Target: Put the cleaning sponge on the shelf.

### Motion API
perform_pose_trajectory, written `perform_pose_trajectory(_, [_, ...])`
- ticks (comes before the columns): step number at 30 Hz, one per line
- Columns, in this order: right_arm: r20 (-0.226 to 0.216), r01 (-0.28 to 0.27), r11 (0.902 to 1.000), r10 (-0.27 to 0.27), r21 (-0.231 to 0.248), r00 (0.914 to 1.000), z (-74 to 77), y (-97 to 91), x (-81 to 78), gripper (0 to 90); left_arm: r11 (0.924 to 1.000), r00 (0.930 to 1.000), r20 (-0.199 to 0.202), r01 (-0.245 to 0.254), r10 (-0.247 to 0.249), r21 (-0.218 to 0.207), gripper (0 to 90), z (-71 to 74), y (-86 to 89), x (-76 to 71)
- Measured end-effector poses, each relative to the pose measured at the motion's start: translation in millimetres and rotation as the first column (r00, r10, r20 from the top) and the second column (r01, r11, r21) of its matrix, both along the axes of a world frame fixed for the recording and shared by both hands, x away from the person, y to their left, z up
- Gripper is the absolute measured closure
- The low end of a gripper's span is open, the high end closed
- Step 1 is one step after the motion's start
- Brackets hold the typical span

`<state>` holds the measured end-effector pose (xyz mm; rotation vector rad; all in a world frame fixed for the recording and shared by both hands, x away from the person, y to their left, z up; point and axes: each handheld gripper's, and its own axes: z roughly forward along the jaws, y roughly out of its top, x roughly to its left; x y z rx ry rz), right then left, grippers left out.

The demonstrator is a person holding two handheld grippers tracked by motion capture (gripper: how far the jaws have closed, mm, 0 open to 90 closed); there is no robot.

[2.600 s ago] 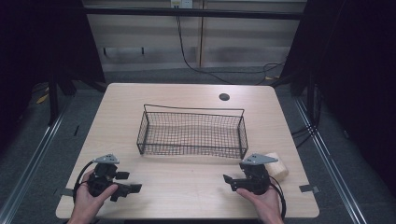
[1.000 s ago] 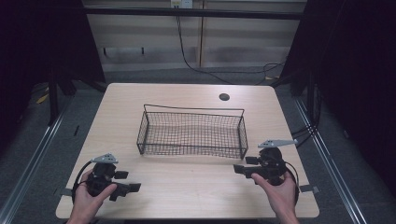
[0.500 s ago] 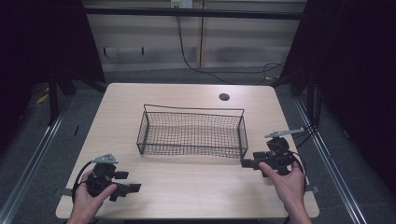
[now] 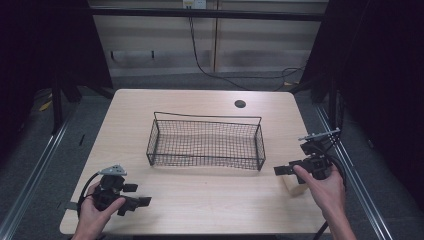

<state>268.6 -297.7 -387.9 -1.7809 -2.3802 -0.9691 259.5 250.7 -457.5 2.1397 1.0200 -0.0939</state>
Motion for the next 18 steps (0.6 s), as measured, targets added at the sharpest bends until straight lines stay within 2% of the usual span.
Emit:
perform_pose_trajectory(1, [0.003, 0.009, 0.9999, -0.009, -0.008, 1.0, 0.5, -2.2, -0.1, 23.6, 1.0, 1.0, 0.0, 0.0, 0.0, 0.001, 18.9, -0.1, 0.0, 0.1])
perform_pose_trajectory(5, [-0.061, 0.026, 0.9993, -0.028, -0.027, 0.9977, -0.8, -13.8, 2.8, 24.1, 1.0, 1.0, -0.004, 0.008, -0.008, 0.004, 18.9, -0.1, -0.3, 0.1])
perform_pose_trajectory(6, [-0.063, 0.031, 0.999, -0.033, -0.032, 0.9975, -1.6, -18.2, 3.4, 24.1, 1.0, 1.0, -0.003, 0.006, -0.006, 0.001, 18.9, -0.3, -0.4, 0.1])
perform_pose_trajectory(10, [-0.093, 0.061, 0.9979, -0.063, -0.02, 0.9937, -3.6, -31.6, 4.6, 25.5, 0.9999, 0.9999, -0.007, 0.011, -0.011, 0.007, 18.9, -0.4, -0.1, 0.7])
perform_pose_trajectory(18, [-0.166, 0.06, 0.9965, -0.069, -0.058, 0.9837, -10.9, -45.4, 12.2, 28.6, 0.9999, 0.9999, -0.007, 0.01, -0.01, 0.008, 18.9, -0.5, -0.1, 0.8])
